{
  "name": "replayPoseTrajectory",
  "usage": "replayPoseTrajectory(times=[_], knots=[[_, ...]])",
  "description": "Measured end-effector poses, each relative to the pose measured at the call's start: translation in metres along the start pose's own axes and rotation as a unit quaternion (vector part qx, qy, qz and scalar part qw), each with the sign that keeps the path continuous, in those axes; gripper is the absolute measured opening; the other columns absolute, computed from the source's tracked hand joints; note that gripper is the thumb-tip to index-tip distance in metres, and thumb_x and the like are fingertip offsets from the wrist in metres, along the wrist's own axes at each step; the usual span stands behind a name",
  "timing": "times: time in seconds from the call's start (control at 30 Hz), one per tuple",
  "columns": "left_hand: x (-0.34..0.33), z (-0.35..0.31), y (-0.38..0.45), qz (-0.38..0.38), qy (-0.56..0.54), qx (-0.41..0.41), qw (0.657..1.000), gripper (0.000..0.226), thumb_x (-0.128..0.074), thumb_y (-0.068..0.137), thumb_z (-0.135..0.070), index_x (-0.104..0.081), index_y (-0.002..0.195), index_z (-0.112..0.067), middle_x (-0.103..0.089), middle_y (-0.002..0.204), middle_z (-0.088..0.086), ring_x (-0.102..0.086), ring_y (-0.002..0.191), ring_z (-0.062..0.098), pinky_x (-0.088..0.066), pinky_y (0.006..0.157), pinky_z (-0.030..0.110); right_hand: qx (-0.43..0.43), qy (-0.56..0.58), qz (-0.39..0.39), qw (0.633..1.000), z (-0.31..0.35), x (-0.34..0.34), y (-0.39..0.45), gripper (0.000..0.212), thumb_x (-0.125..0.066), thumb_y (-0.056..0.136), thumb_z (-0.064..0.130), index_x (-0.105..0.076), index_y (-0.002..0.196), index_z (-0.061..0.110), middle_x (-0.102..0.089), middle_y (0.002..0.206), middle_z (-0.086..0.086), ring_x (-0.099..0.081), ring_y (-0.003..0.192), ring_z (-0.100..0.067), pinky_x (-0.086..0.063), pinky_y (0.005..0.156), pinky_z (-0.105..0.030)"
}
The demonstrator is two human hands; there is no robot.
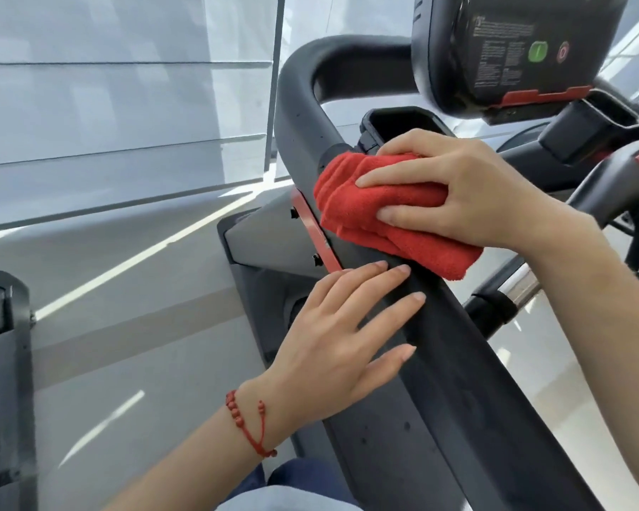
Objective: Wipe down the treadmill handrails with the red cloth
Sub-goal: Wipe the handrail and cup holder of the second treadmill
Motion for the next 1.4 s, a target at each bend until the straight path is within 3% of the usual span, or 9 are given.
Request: replayPoseTrajectory(times=[0.13,0.27,0.47,0.63,0.73,0.9,1.1,1.2,1.4], knots=[[0.001,0.003,0.003,-0.007,-0.016,-0.006,1.000,0.034,-0.045,0.097,-0.030,-0.064,0.115,-0.008,-0.057,0.125,0.015,-0.049,0.119,0.029,-0.042,0.095,0.043,-0.008,-0.006,-0.032,0.999,0.003,-0.010,0.022,0.038,-0.056,0.078,0.047,-0.062,0.113,0.034,-0.055,0.116,0.008,-0.054,0.105,-0.011,-0.042,0.095,-0.038],[0.001,0.005,0.006,-0.006,-0.019,-0.005,1.000,0.035,-0.046,0.096,-0.030,-0.068,0.111,-0.007,-0.059,0.122,0.014,-0.050,0.118,0.028,-0.042,0.096,0.043,-0.018,0.002,-0.056,0.998,-0.001,-0.014,0.026,0.037,-0.057,0.080,0.045,-0.062,0.114,0.031,-0.057,0.118,0.003,-0.055,0.107,-0.014,-0.043,0.095,-0.039],[0.002,0.012,0.016,-0.018,-0.022,0.003,1.000,0.034,-0.048,0.096,-0.030,-0.068,0.110,-0.006,-0.059,0.123,0.015,-0.050,0.118,0.028,-0.042,0.095,0.044,-0.009,0.045,-0.040,0.998,-0.010,-0.003,0.011,0.036,-0.061,0.079,0.037,-0.064,0.112,0.023,-0.061,0.115,-0.001,-0.055,0.103,-0.005,-0.039,0.096,-0.019],[0.005,0.031,0.033,-0.028,-0.009,0.014,0.999,0.029,-0.047,0.097,-0.030,-0.056,0.117,-0.010,-0.056,0.126,0.014,-0.047,0.122,0.027,-0.040,0.097,0.043,-0.045,0.040,-0.154,0.986,-0.025,0.002,-0.001,0.034,-0.064,0.081,0.032,-0.063,0.113,0.022,-0.060,0.112,-0.001,-0.055,0.102,-0.008,-0.039,0.096,-0.020],[0.007,0.045,0.046,-0.029,0.006,0.025,0.999,0.032,-0.047,0.097,-0.030,-0.060,0.117,-0.008,-0.055,0.127,0.015,-0.046,0.122,0.029,-0.039,0.099,0.043,-0.105,0.013,-0.205,0.973,-0.041,0.006,0.001,0.035,-0.062,0.081,0.036,-0.063,0.114,0.025,-0.061,0.115,-0.003,-0.056,0.104,-0.012,-0.040,0.097,-0.026],[0.005,0.066,0.062,-0.003,0.034,0.040,0.999,0.036,-0.046,0.096,-0.030,-0.066,0.112,-0.005,-0.056,0.127,0.014,-0.044,0.124,0.029,-0.038,0.100,0.048,-0.183,-0.002,-0.150,0.972,-0.059,-0.006,0.010,0.044,-0.048,0.075,0.056,-0.061,0.113,0.039,-0.060,0.117,0.004,-0.056,0.107,-0.019,-0.044,0.093,-0.046],[-0.001,0.071,0.062,-0.010,0.015,0.041,0.999,0.032,-0.044,0.098,-0.031,-0.061,0.114,-0.009,-0.056,0.125,0.014,-0.044,0.124,0.028,-0.036,0.101,0.051,-0.189,-0.012,-0.111,0.976,-0.061,-0.002,0.047,0.037,-0.056,0.080,0.046,-0.061,0.115,0.037,-0.060,0.119,0.002,-0.054,0.109,-0.021,-0.042,0.092,-0.038],[-0.003,0.073,0.062,-0.013,0.006,0.039,0.999,0.029,-0.044,0.098,-0.031,-0.056,0.115,-0.012,-0.056,0.125,0.014,-0.043,0.125,0.027,-0.034,0.104,0.050,-0.180,-0.047,-0.096,0.978,-0.059,-0.005,0.043,0.036,-0.054,0.083,0.046,-0.059,0.117,0.037,-0.057,0.119,0.002,-0.052,0.108,-0.020,-0.039,0.084,-0.032],[-0.002,0.073,0.066,-0.018,0.001,0.044,0.999,0.024,-0.049,0.095,-0.028,-0.058,0.111,-0.012,-0.059,0.121,0.013,-0.046,0.122,0.027,-0.037,0.101,0.050,-0.177,-0.052,-0.090,0.979,-0.058,-0.007,0.035,0.042,-0.047,0.078,0.054,-0.059,0.115,0.039,-0.058,0.115,0.005,-0.055,0.102,-0.020,-0.044,0.079,-0.037]])
Point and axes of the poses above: each hand's wrist, its own y-axis towards the middle knuckle, its own x-axis out of the back of the hand, z = x × y, the point moved 1 cm from there along y, towards the middle knuckle
